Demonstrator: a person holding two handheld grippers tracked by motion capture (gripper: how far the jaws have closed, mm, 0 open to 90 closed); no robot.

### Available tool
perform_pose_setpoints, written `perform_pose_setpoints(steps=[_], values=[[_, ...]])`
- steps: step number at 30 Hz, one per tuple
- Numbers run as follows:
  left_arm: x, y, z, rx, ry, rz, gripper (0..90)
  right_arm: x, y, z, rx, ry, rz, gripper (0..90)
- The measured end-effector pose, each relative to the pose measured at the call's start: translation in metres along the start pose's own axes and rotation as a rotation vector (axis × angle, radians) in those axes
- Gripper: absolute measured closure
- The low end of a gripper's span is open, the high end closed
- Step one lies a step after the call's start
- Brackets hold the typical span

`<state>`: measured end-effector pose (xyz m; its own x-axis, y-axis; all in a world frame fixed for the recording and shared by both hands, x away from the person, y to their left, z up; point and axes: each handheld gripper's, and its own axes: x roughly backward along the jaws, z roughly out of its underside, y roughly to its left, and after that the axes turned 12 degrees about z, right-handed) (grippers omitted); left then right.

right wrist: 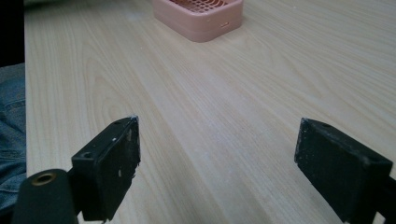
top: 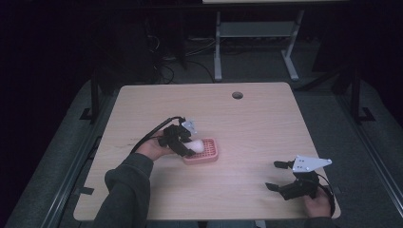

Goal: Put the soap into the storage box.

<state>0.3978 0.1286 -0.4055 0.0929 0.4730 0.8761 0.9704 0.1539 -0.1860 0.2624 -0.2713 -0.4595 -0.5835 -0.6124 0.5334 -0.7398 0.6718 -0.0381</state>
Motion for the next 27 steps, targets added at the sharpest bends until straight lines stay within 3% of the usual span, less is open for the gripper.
perform_pose_setpoints(steps=[11,27], values=[[-0.007,0.003,-0.014,-0.02,0.008,0.001,49.1,0.0,0.0,0.0,-0.001,-0.004,0.0,13.5],[-0.023,0.011,-0.018,-0.005,0.033,0.021,49.1,0.0,-0.001,0.001,-0.002,-0.002,-0.001,13.5]])
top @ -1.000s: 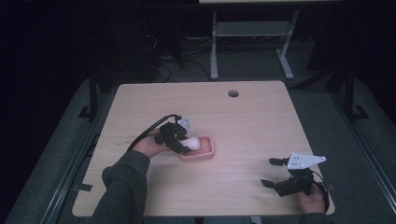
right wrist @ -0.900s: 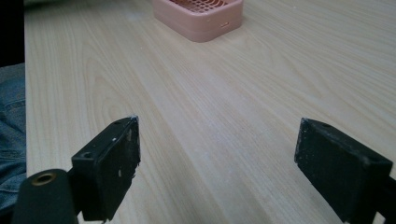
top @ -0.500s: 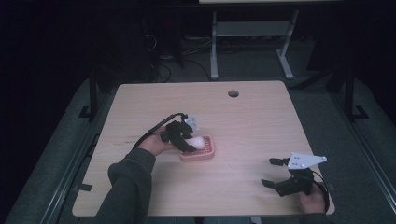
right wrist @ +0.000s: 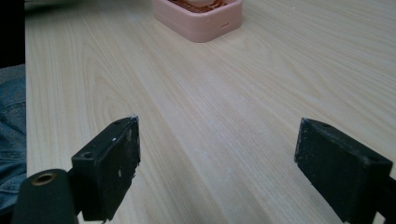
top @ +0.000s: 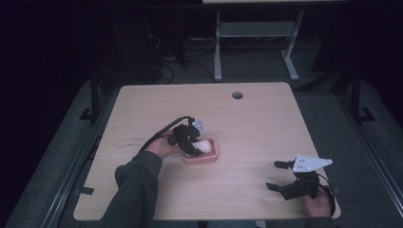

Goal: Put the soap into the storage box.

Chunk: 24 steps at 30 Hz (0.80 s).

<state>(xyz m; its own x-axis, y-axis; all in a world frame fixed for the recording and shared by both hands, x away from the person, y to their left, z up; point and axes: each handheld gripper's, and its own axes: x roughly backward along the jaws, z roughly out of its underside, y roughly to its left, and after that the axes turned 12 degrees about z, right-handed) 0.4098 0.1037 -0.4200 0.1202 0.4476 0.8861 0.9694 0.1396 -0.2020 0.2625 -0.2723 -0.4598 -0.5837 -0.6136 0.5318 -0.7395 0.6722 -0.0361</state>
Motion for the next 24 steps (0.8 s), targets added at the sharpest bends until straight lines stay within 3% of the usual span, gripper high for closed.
perform_pose_setpoints(steps=[4,24], values=[[-0.0045,0.0009,-0.0005,0.004,0.016,0.0,49.0,0.0001,0.0,0.0,0.0,-0.001,0.0,13.5],[-0.0059,-0.0005,-0.003,-0.001,0.001,-0.008,46.4,-0.0005,-0.0002,-0.0004,0.002,-0.001,-0.001,13.5]])
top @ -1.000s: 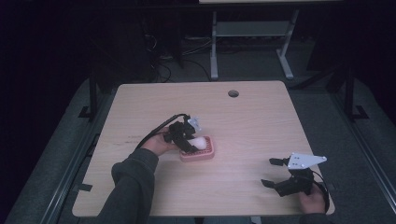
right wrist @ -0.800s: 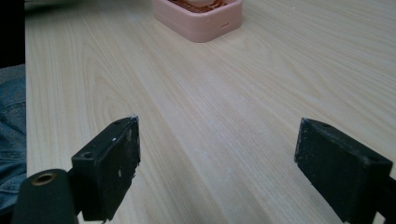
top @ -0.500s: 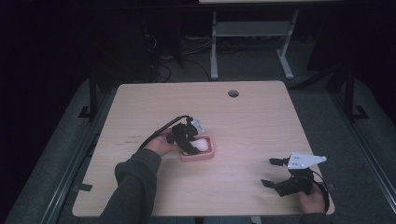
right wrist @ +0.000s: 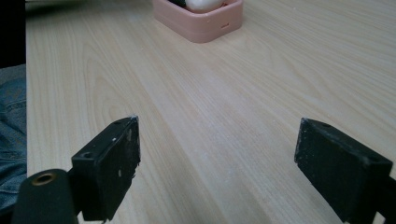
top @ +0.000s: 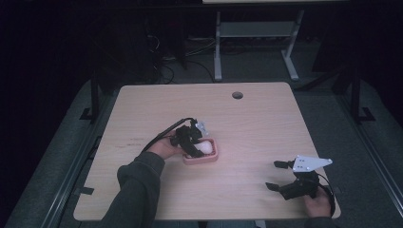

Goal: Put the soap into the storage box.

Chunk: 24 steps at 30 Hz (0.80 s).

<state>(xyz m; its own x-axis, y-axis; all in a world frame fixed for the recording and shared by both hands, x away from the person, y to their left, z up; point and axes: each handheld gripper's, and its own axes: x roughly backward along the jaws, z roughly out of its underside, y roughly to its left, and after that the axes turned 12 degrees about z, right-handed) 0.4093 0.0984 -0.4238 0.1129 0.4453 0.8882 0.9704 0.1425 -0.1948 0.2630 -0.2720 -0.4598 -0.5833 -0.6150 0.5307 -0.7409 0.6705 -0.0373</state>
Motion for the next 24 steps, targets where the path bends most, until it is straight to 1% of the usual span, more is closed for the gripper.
perform_pose_setpoints(steps=[2,5,8,9,13,16,20,24], values=[[0.003,-0.001,0.0,0.003,-0.01,0.004,44.7,0.0,0.0,0.0,0.001,-0.001,-0.001,13.5],[0.005,-0.002,0.0,-0.002,-0.007,-0.003,43.2,0.0,0.0,0.0,0.0,0.001,-0.001,13.5],[0.008,-0.003,0.002,0.004,-0.006,-0.006,41.1,0.0,0.001,0.0,-0.003,0.001,0.0,13.5],[0.009,-0.004,0.002,0.007,-0.012,-0.003,41.2,0.0,0.001,-0.001,-0.002,0.001,0.0,13.5],[0.014,-0.008,0.002,-0.007,-0.013,-0.018,41.1,0.0,0.0,-0.001,-0.001,-0.001,0.001,13.5],[0.016,-0.009,0.004,-0.005,-0.018,-0.028,38.8,-0.001,0.001,-0.001,-0.001,0.0,0.001,13.5],[0.018,-0.011,0.005,-0.008,-0.025,-0.032,38.1,-0.001,0.001,-0.001,-0.003,0.003,0.001,13.5],[0.017,-0.012,0.008,-0.001,-0.032,-0.033,36.4,-0.001,0.001,-0.001,-0.004,0.007,-0.001,13.5]])
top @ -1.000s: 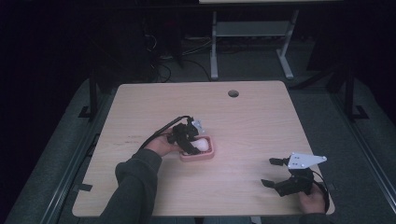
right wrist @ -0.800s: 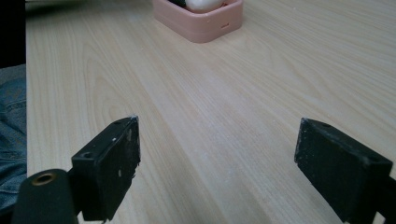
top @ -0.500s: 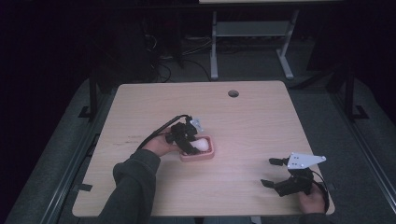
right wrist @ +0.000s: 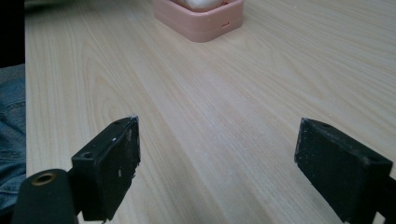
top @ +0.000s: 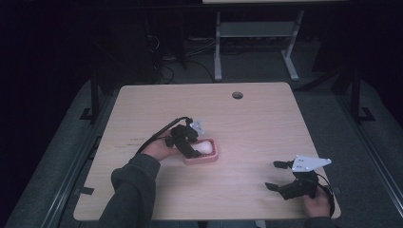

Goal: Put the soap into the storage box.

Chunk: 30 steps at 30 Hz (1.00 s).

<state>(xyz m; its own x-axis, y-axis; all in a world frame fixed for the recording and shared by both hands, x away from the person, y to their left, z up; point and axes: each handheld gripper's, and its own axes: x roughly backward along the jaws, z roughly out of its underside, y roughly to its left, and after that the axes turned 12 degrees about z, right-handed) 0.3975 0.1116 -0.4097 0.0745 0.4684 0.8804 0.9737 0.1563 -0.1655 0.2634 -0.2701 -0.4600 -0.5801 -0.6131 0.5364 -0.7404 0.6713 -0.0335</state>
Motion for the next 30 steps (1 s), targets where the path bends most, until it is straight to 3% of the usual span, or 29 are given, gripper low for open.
perform_pose_setpoints(steps=[10,23,30], values=[[0.009,-0.006,0.008,0.015,-0.041,-0.014,35.6,-0.001,0.001,-0.001,-0.004,0.0,0.003,13.5],[0.012,-0.01,0.017,0.021,-0.052,-0.026,34.3,-0.003,0.002,-0.003,-0.006,-0.005,0.007,13.5],[0.01,-0.015,0.017,0.009,-0.03,-0.03,32.3,-0.003,0.002,-0.003,-0.011,-0.004,0.01,13.5]])
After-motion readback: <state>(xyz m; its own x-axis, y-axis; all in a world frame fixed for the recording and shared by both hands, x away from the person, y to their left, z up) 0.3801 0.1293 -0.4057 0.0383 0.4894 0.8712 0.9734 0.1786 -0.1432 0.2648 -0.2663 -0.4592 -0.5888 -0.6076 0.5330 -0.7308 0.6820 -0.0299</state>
